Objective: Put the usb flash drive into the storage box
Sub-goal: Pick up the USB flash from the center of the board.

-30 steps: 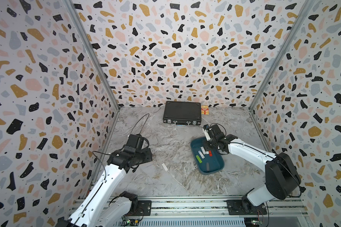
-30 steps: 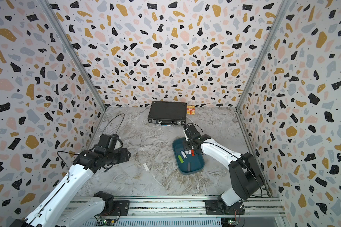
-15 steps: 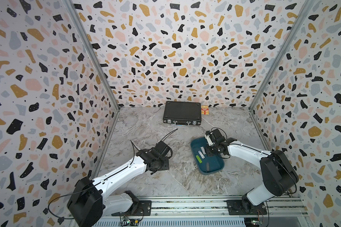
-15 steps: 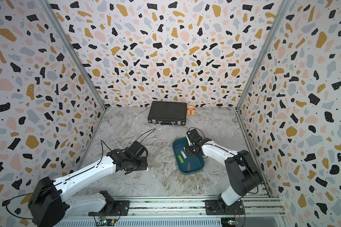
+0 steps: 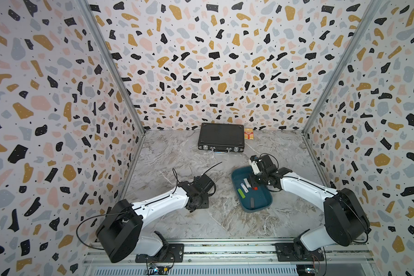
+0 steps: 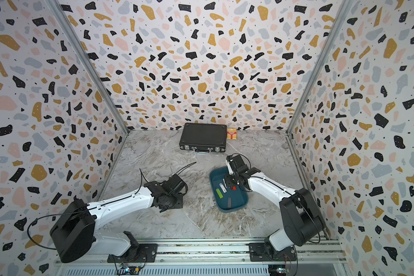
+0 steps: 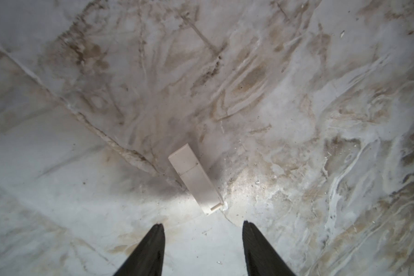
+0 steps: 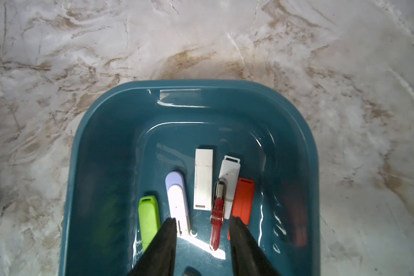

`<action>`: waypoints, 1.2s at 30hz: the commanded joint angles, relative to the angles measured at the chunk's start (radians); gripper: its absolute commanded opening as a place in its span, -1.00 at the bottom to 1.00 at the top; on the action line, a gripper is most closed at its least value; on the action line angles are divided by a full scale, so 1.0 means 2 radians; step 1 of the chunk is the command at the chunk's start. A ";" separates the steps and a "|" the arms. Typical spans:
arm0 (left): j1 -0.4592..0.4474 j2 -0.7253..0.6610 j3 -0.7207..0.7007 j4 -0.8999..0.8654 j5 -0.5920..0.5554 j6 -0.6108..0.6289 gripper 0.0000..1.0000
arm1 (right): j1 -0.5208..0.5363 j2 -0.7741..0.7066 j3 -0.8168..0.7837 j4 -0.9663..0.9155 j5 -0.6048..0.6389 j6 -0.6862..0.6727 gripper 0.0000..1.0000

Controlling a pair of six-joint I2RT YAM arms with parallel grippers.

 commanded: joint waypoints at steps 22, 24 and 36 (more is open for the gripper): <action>-0.002 0.131 0.008 0.064 -0.037 0.003 -0.13 | 0.000 -0.008 0.000 -0.003 -0.022 -0.010 -0.17; -0.001 0.134 0.008 0.066 -0.036 0.004 -0.18 | 0.000 -0.007 0.000 -0.003 -0.028 -0.010 -0.18; -0.002 0.117 0.003 0.060 -0.039 0.015 -0.59 | 0.000 -0.018 0.000 -0.005 -0.026 -0.008 -0.21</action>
